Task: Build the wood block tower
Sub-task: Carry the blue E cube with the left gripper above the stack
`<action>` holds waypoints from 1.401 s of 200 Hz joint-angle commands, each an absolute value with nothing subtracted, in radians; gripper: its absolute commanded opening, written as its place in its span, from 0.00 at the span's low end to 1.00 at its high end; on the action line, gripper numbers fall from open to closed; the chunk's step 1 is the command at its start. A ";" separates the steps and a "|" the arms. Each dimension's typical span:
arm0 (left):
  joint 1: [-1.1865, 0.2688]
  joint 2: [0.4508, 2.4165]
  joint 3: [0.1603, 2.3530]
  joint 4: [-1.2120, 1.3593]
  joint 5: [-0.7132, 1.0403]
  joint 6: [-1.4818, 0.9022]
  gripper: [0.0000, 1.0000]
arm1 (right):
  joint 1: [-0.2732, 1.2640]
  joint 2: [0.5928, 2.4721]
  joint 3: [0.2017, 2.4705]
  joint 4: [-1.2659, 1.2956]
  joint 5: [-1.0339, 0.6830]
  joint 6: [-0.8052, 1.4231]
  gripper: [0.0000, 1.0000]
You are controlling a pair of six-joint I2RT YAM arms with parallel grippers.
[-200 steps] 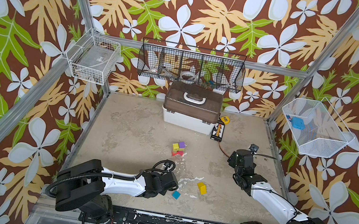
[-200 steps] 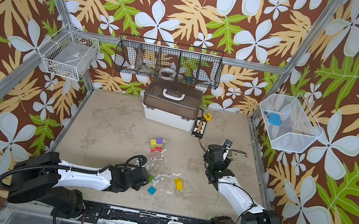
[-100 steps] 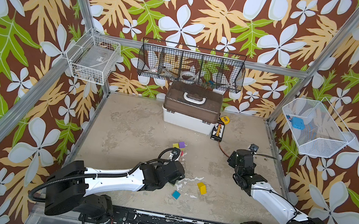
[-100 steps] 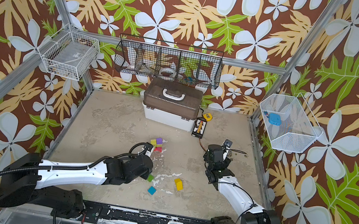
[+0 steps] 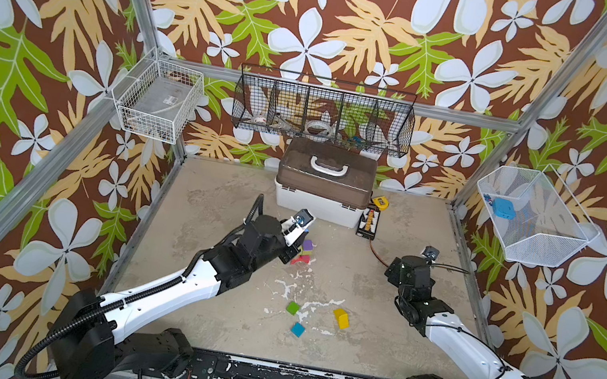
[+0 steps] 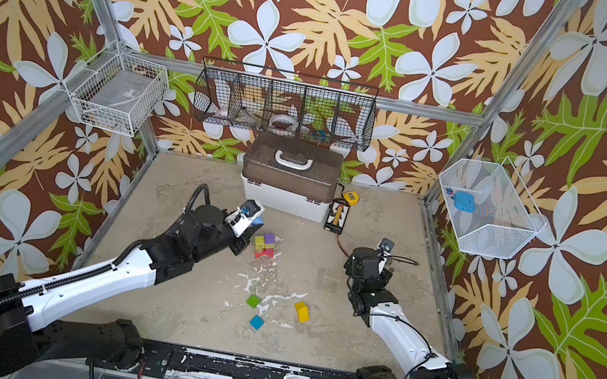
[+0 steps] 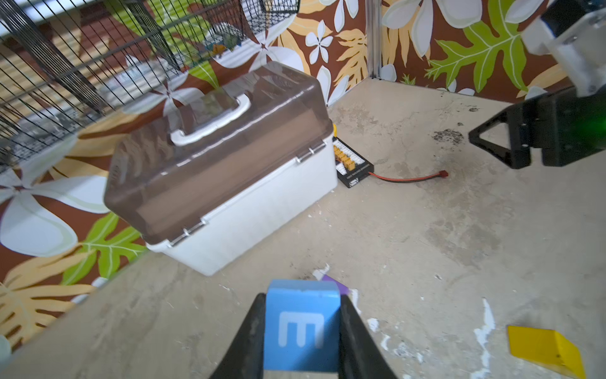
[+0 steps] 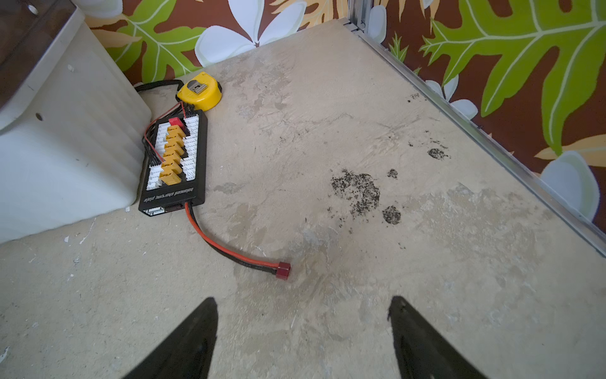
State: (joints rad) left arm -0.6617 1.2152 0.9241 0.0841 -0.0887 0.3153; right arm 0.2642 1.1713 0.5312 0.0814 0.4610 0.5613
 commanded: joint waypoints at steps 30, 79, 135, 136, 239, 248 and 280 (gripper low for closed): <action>-0.575 1.269 0.952 0.124 0.015 0.481 0.00 | 0.264 1.158 0.524 0.110 0.479 0.564 0.82; -0.547 1.331 0.923 0.080 0.114 0.496 0.00 | 0.265 1.178 0.536 0.107 0.481 0.565 0.82; -0.541 1.359 0.850 0.069 0.172 0.488 0.00 | 0.265 1.185 0.540 0.107 0.478 0.563 0.82; -0.541 1.359 0.847 0.069 0.174 0.486 0.00 | 0.264 1.186 0.540 0.107 0.477 0.563 0.82; -0.528 1.483 0.888 -0.005 0.264 0.510 0.00 | 0.265 1.181 0.537 0.105 0.474 0.563 0.81; -0.528 1.494 0.905 -0.023 0.269 0.510 0.00 | 0.265 1.180 0.536 0.106 0.473 0.563 0.81; -0.528 1.528 0.972 -0.102 0.286 0.515 0.00 | 0.265 1.182 0.537 0.106 0.471 0.560 0.81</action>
